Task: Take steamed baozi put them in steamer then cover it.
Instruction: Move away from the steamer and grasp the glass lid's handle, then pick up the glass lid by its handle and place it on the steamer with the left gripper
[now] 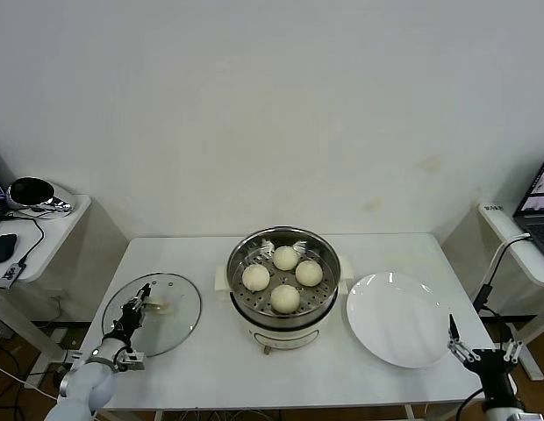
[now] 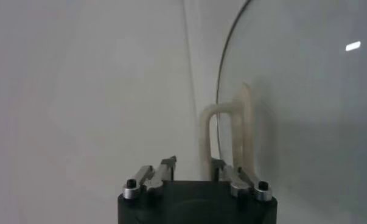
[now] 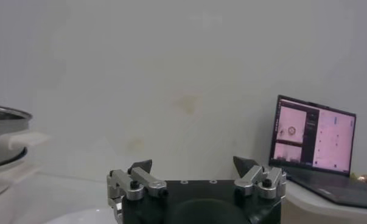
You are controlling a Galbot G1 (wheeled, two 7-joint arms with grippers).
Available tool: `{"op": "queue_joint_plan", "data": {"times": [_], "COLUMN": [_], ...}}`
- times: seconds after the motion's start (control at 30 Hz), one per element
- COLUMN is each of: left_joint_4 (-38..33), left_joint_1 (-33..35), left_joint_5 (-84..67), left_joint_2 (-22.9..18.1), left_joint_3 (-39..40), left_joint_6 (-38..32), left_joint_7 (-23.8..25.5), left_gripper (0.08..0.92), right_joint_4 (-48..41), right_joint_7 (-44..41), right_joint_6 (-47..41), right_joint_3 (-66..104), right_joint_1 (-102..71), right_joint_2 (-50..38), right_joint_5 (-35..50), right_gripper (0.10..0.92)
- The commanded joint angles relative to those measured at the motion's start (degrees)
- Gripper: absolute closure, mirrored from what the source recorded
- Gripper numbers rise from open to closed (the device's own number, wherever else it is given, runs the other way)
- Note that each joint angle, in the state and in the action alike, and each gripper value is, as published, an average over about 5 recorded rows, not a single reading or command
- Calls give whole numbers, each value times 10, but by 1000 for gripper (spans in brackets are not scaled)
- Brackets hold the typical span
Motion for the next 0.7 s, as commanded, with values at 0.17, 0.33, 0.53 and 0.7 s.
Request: {"op": "queue_joint_plan", "data": {"times": [0.17, 0.33, 0.53, 0.7], "left_joint_4": [-287, -426, -543, -600], "left_joint_1": [151, 217, 225, 191], "left_joint_5": [-137, -158, -172, -190], "left_joint_2": [55, 67, 81, 103], "left_joint_3": [-29, -63, -56, 3], "left_joint_6": [195, 298, 374, 407], "left_joint_7": [26, 100, 164, 189], "left_gripper": [851, 851, 851, 851], "right_joint_4": [1, 2, 5, -1], "right_joint_7": [-2, -3, -4, -3], "right_joint_6": [4, 7, 10, 18], "right_joint_3": [-10, -20, -33, -42], "right_joint_1": [-1, 0, -2, 2], "right_joint_2": [-3, -5, -9, -5], "right_joint_5": [0, -12, -25, -50], "right_gripper": [203, 203, 203, 203]}}
